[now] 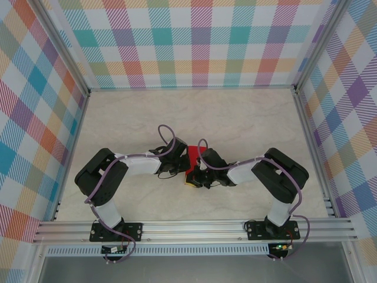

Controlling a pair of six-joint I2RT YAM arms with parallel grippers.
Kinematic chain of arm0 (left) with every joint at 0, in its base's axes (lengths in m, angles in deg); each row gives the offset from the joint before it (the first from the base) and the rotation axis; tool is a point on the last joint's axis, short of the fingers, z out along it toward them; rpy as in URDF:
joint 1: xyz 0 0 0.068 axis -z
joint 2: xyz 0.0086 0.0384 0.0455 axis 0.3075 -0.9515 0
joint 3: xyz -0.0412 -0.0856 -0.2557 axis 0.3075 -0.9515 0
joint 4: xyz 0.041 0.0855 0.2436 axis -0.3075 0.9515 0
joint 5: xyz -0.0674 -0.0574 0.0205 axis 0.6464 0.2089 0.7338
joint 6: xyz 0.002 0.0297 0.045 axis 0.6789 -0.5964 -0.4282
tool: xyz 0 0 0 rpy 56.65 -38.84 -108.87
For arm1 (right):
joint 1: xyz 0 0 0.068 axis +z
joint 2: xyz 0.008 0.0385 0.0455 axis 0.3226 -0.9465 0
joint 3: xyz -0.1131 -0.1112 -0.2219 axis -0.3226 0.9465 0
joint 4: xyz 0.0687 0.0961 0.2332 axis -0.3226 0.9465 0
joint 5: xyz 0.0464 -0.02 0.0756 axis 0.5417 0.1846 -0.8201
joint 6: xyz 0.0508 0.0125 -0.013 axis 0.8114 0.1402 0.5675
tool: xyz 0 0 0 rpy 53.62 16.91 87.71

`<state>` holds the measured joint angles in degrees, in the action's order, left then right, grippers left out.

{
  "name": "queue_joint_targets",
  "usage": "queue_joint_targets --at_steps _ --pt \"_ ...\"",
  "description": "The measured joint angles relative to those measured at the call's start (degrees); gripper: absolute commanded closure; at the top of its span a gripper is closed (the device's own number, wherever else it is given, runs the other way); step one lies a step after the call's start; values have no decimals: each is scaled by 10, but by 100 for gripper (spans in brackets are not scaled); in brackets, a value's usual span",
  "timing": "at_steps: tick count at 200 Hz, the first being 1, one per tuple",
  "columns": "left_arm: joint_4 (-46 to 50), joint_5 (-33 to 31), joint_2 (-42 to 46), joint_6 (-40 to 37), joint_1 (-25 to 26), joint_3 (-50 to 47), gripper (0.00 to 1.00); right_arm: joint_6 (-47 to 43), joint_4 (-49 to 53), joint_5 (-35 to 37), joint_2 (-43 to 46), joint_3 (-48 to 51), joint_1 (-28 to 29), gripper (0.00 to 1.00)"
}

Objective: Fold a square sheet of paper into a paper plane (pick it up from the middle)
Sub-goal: Third fold the triangle at the center of the table.

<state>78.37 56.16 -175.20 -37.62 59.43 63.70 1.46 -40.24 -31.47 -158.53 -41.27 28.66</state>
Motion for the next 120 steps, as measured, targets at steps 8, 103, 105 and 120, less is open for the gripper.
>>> queue_joint_targets --at_steps 8,103,105,120 --pt "0 0 0 0 0 0 96 0 5 0 0 -3 0 97" --pt "0 0 1 0 0 0 96 -47 81 42 94 -8 -53 97" --pt "0 0 1 0 0 0 96 -49 83 41 94 -8 -55 97" --pt "0 0 1 0 0 0 96 -61 94 41 92 -8 -72 97"
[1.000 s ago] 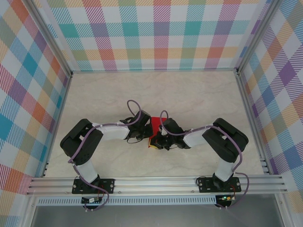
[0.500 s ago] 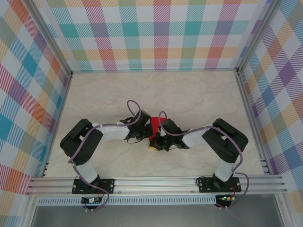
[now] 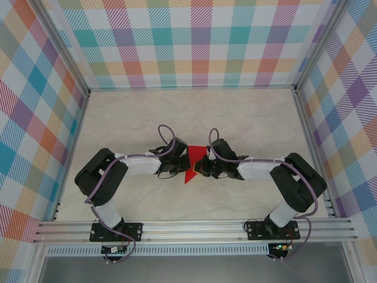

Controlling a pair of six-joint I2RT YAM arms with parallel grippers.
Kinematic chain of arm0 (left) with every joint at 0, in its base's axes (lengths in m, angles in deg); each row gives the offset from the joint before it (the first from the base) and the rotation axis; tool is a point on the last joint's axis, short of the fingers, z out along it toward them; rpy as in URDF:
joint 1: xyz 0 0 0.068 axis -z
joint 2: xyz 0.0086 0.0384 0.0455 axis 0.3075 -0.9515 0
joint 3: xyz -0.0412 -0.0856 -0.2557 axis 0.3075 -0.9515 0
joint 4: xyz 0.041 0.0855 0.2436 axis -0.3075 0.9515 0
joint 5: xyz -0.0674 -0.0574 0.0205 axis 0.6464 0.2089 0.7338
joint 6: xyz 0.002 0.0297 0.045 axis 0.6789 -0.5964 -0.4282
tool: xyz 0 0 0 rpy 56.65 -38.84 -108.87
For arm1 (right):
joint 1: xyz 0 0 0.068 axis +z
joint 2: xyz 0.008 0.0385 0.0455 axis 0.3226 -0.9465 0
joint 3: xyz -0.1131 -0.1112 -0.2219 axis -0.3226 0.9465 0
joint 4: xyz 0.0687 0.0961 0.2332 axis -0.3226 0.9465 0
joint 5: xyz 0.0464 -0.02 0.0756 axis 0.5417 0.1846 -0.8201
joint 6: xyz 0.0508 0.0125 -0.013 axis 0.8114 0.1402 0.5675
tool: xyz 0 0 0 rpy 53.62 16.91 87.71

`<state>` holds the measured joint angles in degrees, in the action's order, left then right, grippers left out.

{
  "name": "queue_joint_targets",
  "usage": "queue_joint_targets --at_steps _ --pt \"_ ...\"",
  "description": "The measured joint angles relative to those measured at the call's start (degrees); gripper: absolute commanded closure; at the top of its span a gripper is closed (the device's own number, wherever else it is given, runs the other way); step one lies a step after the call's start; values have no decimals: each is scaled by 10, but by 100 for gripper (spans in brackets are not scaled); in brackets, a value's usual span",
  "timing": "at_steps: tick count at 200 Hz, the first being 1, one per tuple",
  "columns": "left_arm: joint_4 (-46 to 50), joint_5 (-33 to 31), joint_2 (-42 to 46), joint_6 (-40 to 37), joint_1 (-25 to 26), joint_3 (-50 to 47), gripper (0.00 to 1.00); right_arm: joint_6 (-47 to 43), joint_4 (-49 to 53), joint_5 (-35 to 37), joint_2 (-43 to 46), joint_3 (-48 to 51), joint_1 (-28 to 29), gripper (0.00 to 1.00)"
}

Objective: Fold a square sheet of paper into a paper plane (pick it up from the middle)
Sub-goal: Third fold the triangle at the center of the table.

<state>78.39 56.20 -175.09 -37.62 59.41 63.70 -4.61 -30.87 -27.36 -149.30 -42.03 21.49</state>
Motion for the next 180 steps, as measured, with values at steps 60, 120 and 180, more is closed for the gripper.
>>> queue_joint_targets --at_steps 60,120,180 --pt "1 2 1 0 0 0 96 -23 4 -16 -56 -16 -23 97" --pt "26 25 17 -27 0 0 89 -27 2 -22 -74 -16 -25 97" --pt "-2 86 101 -20 0 -55 86 -27 7 -21 -74 -19 -25 97"
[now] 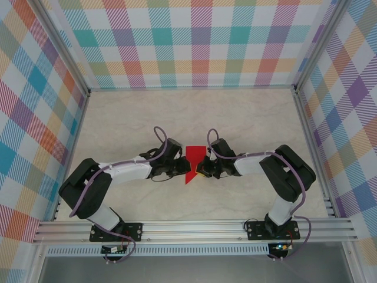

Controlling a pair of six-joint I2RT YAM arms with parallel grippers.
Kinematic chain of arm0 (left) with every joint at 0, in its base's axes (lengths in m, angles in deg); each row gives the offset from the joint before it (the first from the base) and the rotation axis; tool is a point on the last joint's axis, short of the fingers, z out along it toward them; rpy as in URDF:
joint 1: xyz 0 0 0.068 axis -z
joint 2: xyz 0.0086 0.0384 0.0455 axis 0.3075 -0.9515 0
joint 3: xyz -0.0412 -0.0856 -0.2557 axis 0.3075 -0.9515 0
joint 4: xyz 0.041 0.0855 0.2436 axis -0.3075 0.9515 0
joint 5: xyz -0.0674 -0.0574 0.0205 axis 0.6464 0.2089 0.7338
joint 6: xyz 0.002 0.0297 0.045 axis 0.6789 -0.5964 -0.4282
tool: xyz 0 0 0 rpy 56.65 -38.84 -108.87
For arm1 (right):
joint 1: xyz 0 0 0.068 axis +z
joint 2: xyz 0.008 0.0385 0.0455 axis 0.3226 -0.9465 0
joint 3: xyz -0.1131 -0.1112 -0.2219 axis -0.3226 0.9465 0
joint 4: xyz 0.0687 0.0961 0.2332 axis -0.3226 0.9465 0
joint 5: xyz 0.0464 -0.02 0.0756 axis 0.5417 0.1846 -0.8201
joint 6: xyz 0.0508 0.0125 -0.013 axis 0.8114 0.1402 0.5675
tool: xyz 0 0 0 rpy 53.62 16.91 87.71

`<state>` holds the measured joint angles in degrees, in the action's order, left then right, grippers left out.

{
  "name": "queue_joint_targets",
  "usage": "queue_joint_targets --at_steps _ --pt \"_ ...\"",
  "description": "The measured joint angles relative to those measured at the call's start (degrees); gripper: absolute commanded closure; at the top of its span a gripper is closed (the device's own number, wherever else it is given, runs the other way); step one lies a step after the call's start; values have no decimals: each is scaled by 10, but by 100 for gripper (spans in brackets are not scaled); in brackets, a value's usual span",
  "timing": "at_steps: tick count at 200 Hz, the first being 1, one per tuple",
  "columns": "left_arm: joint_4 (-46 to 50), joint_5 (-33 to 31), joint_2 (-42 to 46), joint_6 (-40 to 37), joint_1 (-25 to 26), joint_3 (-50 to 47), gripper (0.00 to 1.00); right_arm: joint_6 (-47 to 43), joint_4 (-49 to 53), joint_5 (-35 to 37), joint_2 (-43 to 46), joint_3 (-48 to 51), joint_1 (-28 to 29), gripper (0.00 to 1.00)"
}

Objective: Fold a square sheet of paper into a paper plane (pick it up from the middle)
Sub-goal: Third fold the triangle at the center of the table.

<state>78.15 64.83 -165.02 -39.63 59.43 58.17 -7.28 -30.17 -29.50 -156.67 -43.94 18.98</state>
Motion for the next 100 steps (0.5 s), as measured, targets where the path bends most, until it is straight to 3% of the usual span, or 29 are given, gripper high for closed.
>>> queue_joint_targets --at_steps 100 --pt "-86 76 -39 49 4 -43 91 0 11 -1 -3 -7 -3 97"
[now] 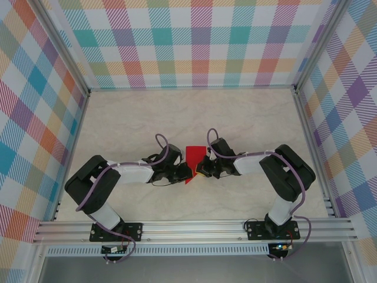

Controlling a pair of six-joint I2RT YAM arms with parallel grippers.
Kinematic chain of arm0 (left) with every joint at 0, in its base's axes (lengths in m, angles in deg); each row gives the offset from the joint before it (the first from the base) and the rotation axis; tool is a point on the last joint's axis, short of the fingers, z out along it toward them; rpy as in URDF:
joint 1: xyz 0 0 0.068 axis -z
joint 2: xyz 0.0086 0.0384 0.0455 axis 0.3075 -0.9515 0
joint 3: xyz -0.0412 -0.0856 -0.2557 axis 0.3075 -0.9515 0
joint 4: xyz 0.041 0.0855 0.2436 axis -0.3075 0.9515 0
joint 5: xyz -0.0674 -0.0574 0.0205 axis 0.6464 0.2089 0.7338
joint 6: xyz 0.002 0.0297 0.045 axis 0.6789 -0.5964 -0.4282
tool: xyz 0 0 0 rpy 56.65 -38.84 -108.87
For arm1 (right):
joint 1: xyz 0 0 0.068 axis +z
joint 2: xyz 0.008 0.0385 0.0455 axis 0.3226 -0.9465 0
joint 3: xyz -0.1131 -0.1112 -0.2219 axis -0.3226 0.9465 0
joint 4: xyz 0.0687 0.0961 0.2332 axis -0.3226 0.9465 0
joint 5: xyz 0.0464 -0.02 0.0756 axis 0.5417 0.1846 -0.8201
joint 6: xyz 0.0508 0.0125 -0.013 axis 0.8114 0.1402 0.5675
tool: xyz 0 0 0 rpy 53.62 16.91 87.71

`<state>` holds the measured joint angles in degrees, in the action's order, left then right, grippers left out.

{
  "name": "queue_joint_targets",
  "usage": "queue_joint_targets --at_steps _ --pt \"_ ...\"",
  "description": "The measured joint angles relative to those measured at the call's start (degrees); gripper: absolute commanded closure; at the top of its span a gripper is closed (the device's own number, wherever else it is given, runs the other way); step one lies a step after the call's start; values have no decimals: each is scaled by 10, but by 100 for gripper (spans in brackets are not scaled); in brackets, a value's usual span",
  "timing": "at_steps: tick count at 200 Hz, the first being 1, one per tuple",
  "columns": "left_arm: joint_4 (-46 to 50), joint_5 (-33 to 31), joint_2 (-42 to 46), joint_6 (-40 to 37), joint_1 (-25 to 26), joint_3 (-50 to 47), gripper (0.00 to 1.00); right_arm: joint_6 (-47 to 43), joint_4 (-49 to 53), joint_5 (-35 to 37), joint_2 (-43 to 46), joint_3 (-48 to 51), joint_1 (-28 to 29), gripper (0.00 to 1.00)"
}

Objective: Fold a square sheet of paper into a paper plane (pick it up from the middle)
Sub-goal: Third fold the triangle at the center of the table.

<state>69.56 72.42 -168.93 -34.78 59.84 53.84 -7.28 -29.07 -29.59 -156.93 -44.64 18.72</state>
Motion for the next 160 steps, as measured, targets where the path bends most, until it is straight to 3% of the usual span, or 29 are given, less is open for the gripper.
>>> queue_joint_targets --at_steps 160 --pt "-38 10 -10 -17 0 -30 92 0 64 -8 -19 -43 -1 97"
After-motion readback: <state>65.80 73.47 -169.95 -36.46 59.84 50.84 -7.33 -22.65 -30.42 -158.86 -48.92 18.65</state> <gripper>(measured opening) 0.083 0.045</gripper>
